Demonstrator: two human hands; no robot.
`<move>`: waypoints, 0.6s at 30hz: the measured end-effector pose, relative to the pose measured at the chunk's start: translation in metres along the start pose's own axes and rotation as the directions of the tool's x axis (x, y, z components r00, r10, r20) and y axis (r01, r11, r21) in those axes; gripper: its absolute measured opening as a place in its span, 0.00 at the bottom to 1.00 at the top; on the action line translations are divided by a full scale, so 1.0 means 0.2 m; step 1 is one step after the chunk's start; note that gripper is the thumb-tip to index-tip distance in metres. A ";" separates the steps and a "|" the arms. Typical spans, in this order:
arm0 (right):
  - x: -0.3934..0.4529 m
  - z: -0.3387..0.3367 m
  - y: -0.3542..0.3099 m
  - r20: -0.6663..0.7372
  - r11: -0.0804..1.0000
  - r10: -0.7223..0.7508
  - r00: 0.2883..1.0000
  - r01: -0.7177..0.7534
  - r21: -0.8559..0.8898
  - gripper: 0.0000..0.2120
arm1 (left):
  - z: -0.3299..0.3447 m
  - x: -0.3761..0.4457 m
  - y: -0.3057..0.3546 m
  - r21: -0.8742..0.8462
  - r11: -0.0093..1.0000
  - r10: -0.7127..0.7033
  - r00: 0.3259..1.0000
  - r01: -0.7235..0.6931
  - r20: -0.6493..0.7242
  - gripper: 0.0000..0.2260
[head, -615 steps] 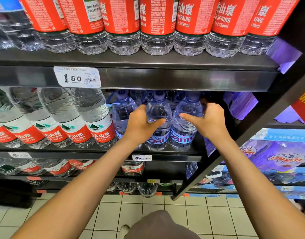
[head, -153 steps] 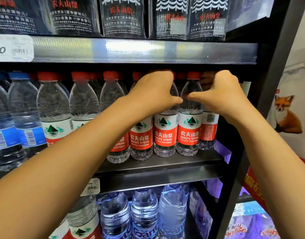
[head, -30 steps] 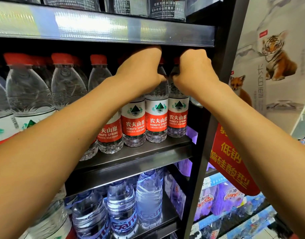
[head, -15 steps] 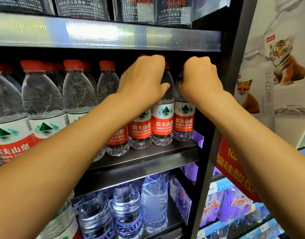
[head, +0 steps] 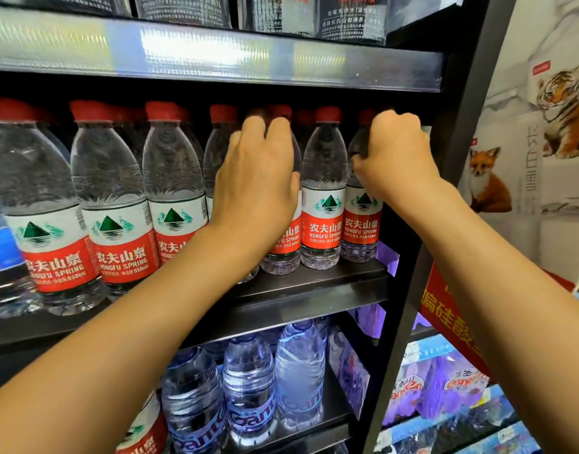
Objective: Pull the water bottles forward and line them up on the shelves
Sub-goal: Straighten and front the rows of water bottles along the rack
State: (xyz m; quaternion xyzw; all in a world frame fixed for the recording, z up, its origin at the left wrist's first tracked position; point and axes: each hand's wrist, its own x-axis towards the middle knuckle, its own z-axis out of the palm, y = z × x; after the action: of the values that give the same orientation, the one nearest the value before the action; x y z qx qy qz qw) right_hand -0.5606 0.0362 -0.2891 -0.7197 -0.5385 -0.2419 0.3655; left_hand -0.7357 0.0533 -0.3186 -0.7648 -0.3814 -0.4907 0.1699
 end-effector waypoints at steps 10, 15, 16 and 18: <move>0.00 -0.02 -0.01 0.059 0.994 0.060 0.996 -0.065 0.091 0.13 | -0.01 0.00 -0.01 0.009 1.000 -0.006 0.999 0.006 0.034 0.14; -0.05 -0.01 -0.02 0.055 0.996 0.031 0.998 -0.035 0.084 0.12 | -0.05 -0.03 -0.05 -0.074 0.996 0.047 0.998 -0.043 0.041 0.19; -0.07 -0.01 -0.02 0.029 0.998 0.013 0.999 -0.015 0.063 0.12 | -0.07 -0.04 -0.06 -0.082 0.995 0.066 0.997 -0.063 0.030 0.20; -0.09 -0.02 -0.03 -0.052 1.000 -0.018 0.998 0.019 0.009 0.15 | -0.13 -0.07 -0.09 -0.075 0.993 0.092 0.996 -0.092 -0.002 0.22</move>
State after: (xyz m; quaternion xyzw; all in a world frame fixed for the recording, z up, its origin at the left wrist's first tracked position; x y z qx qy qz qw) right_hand -0.5719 0.0233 -0.2995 -0.7065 -0.5367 -0.2614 0.3802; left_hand -0.7687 0.0440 -0.3213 -0.7878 -0.3272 -0.4955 0.1634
